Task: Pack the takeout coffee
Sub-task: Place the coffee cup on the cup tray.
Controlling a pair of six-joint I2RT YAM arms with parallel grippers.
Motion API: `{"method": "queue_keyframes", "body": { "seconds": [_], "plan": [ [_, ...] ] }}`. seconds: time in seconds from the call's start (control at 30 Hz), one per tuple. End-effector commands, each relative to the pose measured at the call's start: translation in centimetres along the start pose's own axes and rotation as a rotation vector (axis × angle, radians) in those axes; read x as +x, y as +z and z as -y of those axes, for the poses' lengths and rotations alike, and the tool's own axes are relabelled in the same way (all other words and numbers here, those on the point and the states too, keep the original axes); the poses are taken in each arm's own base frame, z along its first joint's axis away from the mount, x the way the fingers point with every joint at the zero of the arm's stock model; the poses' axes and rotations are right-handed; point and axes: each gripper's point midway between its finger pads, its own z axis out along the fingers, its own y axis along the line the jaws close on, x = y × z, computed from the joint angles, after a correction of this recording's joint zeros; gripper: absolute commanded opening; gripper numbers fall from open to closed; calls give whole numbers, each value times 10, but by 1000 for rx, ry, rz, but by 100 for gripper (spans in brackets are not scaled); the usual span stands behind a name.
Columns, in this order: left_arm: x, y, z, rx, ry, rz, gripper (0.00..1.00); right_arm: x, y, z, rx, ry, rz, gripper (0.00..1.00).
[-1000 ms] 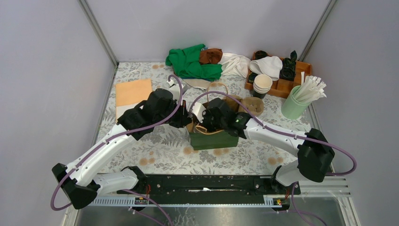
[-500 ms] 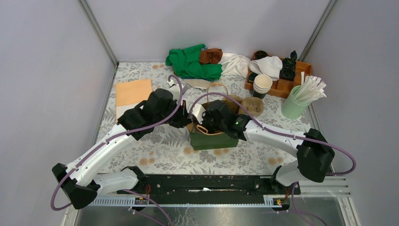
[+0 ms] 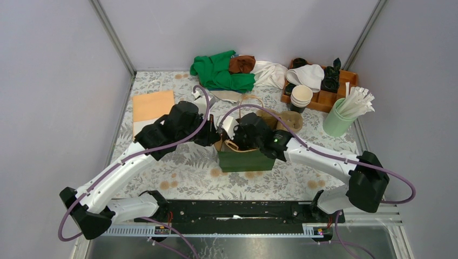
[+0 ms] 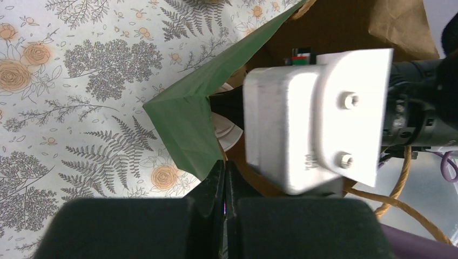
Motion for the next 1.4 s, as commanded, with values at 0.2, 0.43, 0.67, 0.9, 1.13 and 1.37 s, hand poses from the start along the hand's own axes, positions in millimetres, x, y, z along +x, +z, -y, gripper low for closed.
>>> {"method": "queue_keyframes", "body": {
  "seconds": [0.2, 0.43, 0.67, 0.9, 1.13, 1.37],
  "plan": [
    [-20, -5, 16, 52, 36, 41, 0, -60, -32, 25, 104, -14, 167, 0],
    [-27, -6, 18, 54, 50, 54, 0, -72, -57, 41, 191, 5, 204, 0],
    [-41, -4, 20, 41, 75, 77, 0, -102, -90, 57, 257, 53, 255, 2],
    [-45, 1, 17, 23, 84, 80, 0, -99, -135, 97, 512, 241, 269, 37],
    [-51, 6, 11, -4, 81, 127, 16, -80, -171, 115, 675, 420, 221, 96],
    [-74, -4, 7, -70, 33, 199, 45, -45, -185, 127, 728, 695, 61, 100]
  ]
}}
